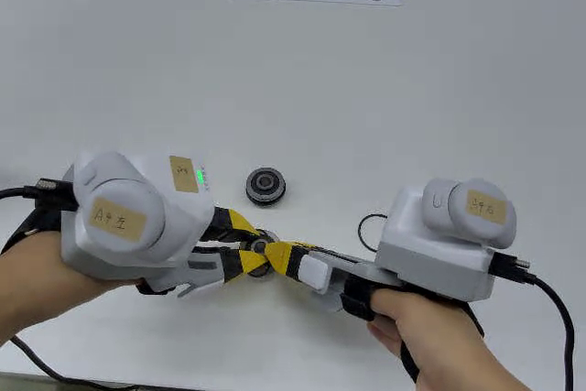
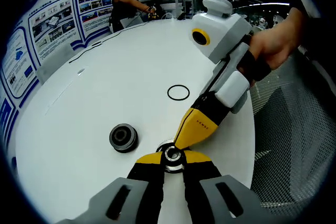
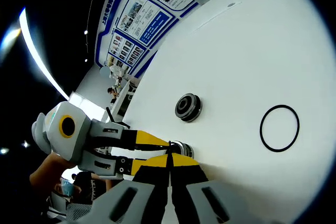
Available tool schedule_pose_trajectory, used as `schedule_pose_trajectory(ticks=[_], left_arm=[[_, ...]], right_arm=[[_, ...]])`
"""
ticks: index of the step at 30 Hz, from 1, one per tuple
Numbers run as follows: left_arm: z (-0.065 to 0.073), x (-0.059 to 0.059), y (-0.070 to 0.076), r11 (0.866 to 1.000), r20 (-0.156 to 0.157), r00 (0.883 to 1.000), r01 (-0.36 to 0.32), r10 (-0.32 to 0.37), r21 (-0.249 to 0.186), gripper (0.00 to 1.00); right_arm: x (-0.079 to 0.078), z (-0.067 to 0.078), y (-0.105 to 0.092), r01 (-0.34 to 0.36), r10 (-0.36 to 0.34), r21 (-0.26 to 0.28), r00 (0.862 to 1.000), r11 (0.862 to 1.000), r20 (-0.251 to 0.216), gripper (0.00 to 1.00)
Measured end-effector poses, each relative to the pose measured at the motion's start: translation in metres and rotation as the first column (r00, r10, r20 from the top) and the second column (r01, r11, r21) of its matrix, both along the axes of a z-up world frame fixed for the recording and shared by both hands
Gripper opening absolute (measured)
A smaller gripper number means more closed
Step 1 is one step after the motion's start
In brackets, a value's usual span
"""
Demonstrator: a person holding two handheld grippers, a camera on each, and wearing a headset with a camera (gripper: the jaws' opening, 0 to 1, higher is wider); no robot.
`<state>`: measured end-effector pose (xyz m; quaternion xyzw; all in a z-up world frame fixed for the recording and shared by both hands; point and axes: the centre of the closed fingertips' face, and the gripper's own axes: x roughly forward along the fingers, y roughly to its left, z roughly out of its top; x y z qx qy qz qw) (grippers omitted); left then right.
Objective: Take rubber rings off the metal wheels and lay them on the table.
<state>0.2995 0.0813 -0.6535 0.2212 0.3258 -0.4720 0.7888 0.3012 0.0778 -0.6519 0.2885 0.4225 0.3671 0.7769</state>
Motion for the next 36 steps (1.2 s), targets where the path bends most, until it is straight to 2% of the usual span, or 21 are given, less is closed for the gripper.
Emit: schedule_pose_trajectory(ticks=[4,10,15,18,23,25,31,36], left_arm=[[0.000,0.000,0.000,0.999,-0.001,1.000,-0.023,0.023,-0.025,0.14],[0.002,-0.002,0.000,1.000,0.017,1.000,-0.009,0.009,-0.009,0.14],[0.005,-0.009,0.002,1.000,0.011,1.000,-0.010,0.010,-0.020,0.16],[0.008,-0.010,0.009,1.000,0.021,0.999,-0.025,0.026,-0.010,0.17],[0.015,-0.008,0.021,0.997,0.032,0.997,-0.071,0.072,-0.023,0.18],[0.018,-0.006,0.027,0.996,0.043,0.995,-0.092,0.093,-0.022,0.18],[0.030,0.001,0.038,0.987,0.063,0.986,-0.150,0.153,-0.054,0.18],[0.035,0.003,0.040,0.984,0.076,0.983,-0.165,0.169,-0.064,0.17]], right_arm=[[-0.001,-0.001,0.000,0.005,-0.005,0.005,1.000,1.000,-0.010,0.01],[-0.003,-0.002,0.000,0.010,-0.009,0.014,0.999,1.000,-0.032,0.01],[-0.005,-0.002,0.002,0.004,-0.003,0.012,0.999,1.000,-0.038,0.01],[-0.006,-0.002,0.002,0.001,-0.001,0.013,0.999,1.000,-0.037,0.01],[-0.008,0.001,0.005,-0.010,0.011,0.024,0.999,1.000,-0.037,0.01],[-0.009,0.004,0.007,-0.014,0.015,0.037,0.999,0.999,-0.034,0.01],[-0.005,0.023,0.011,-0.005,0.007,0.123,1.000,0.992,-0.014,0.01],[0.007,0.031,-0.003,0.055,-0.053,0.148,0.998,0.987,-0.013,0.01]])
